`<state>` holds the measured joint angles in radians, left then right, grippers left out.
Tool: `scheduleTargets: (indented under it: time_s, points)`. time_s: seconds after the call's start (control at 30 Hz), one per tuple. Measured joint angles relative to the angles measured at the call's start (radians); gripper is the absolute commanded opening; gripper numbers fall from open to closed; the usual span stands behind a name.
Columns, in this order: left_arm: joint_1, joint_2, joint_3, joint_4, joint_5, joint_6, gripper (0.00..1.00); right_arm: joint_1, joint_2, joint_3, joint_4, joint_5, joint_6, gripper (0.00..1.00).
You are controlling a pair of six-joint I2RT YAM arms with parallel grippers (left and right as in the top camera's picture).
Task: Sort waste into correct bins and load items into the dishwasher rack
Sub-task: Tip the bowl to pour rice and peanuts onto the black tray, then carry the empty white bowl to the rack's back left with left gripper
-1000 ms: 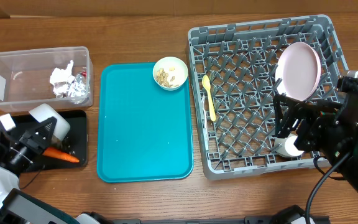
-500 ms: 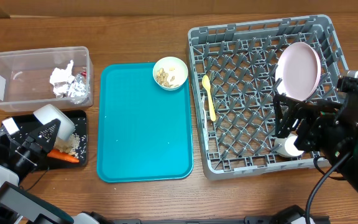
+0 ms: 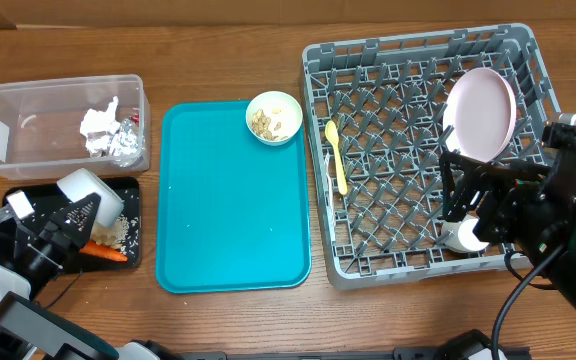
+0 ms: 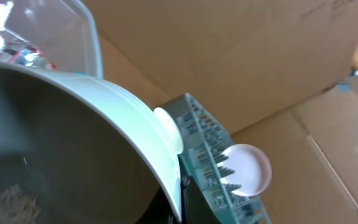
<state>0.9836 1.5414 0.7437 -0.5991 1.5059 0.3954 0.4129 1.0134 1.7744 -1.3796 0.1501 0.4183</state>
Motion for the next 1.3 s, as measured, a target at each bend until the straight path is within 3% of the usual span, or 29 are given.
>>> scheduleTargets:
  time_s: [0.3,0.57,0.9,1.1,1.3]
  points:
    - [0.0,0.0,0.0,-0.025,-0.042,0.083,0.04,0.0,0.0,0.0,0.0,0.0,0.0,1.0]
    - [-0.029,0.0,-0.001,-0.023,-0.109,0.079,0.04,0.0,0.0,0.0,0.0,0.0,0.0,1.0]
    - [-0.163,-0.005,0.01,-0.048,-0.075,0.075,0.04,0.0,0.0,0.0,-0.001,0.0,0.0,1.0]
    - [-0.315,-0.124,0.058,-0.028,-0.163,0.019,0.04,0.0,0.0,0.0,-0.001,0.0,0.0,1.0]
    - [-0.275,-0.22,0.075,-0.034,-0.224,-0.023,0.04,0.0,0.0,0.0,0.0,0.0,0.0,1.0]
